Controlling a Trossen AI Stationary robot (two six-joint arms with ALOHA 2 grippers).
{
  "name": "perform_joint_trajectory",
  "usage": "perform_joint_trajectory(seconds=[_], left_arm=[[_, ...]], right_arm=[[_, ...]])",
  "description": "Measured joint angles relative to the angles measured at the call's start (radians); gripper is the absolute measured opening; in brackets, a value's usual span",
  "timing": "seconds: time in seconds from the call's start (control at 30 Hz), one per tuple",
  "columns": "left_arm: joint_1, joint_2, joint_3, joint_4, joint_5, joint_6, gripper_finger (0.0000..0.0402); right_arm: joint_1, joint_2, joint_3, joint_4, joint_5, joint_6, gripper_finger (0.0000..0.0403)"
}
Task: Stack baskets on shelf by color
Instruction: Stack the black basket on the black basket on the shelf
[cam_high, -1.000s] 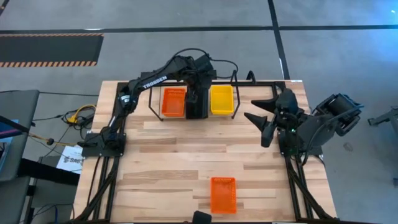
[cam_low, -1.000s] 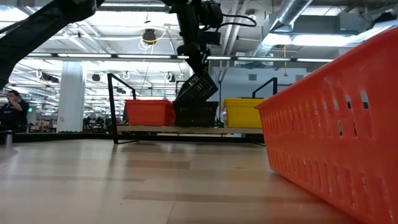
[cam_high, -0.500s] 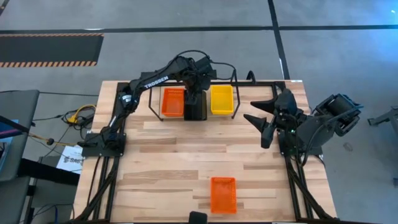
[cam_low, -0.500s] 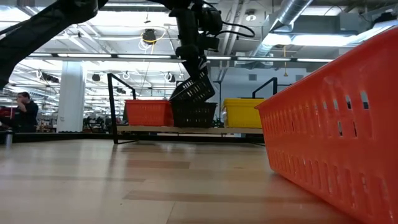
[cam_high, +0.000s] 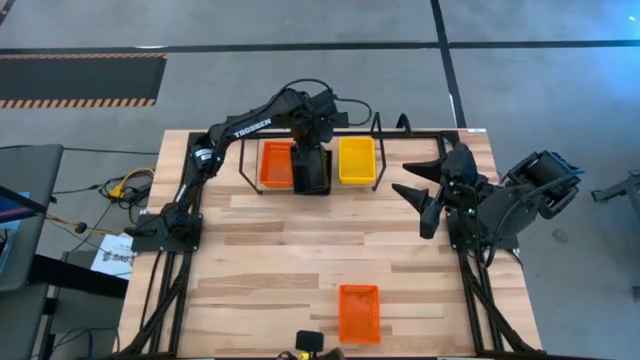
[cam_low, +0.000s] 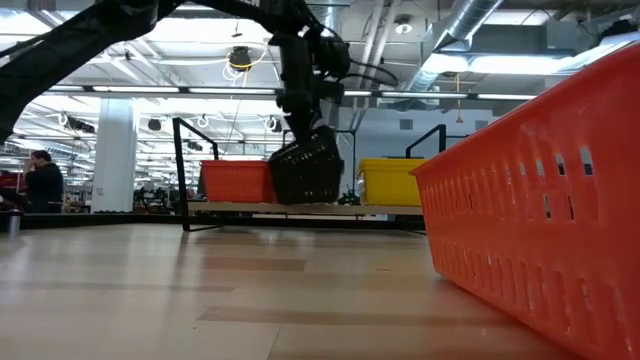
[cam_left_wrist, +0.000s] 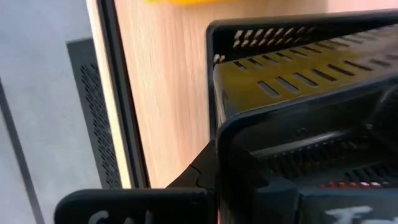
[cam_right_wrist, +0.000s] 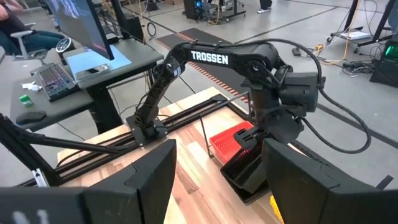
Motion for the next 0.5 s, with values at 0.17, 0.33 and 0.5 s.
perform_joint_trajectory(seconds=[0.17,0.33,0.5], left_arm=[[0.013,0.001,-0.032,0.015,0.001,0.005,0.0],[0.012,0.014,-0.034,0.065,0.002,0.042,0.0],[-0.005,0.028,-0.034,0.113,0.002,0.115,0.0]], right_arm=[[0.0,0.0,0.0,0.0,0.0,-0.004,0.026],[0.0,0.0,0.0,-0.003,0.0,-0.004,0.026],[0.0,0.0,0.0,-0.003,0.0,-0.004,0.026]])
